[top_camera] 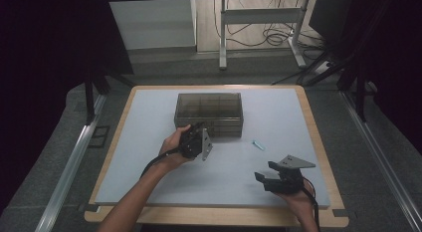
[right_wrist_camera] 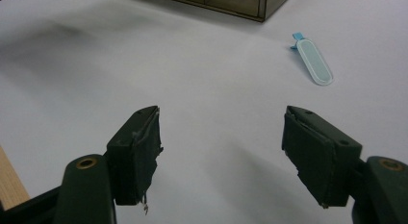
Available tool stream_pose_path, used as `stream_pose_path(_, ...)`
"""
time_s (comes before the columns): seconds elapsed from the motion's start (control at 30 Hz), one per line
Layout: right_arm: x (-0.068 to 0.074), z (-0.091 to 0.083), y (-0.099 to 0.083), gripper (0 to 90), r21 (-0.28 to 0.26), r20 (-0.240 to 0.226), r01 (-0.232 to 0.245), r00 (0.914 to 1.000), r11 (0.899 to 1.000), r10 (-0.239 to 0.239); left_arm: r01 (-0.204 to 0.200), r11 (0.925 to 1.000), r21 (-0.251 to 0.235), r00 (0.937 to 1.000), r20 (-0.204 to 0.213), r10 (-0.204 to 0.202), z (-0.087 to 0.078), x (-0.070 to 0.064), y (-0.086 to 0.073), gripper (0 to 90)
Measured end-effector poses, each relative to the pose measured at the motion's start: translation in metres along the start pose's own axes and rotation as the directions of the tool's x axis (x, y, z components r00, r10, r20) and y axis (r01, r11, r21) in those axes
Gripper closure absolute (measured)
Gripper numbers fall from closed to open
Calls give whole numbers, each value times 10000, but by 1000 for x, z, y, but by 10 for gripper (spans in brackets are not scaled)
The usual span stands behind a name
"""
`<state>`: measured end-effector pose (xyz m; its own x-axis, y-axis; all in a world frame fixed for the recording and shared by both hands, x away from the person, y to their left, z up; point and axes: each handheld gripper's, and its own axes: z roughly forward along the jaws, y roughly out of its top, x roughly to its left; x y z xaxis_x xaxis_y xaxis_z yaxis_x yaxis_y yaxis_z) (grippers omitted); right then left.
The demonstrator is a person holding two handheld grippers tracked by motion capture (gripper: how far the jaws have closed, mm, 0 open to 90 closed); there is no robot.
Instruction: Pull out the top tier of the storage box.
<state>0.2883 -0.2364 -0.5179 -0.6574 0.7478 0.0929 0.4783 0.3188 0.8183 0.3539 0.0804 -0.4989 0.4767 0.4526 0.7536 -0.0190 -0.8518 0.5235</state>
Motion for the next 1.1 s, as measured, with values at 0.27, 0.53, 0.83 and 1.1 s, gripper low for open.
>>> stream_pose_path(0.27, 0, -1, 0, 289, 5, -26, -8, 10000, 10000, 8, -16, 10000, 75, 10000, -49, 17, 3, 0, 1, 558)
stream_pose_path(0.53, 0, 0, -1, 289, 28, 1, -18, 10000, 10000, 18, -143, 9998, 139, 9997, -170, 146, 6, -3, 0, 556)
stream_pose_path(0.83, 1, 2, -1, 289, 81, -43, 9, 10000, 10000, -9, -557, 9981, 244, 9975, -412, 567, 9, -9, 1, 559)
stream_pose_path(1.1, 2, 4, -1, 289, 163, -61, 3, 10000, 9999, -2, -506, 9984, 265, 9978, -411, 516, 11, -8, 1, 566)
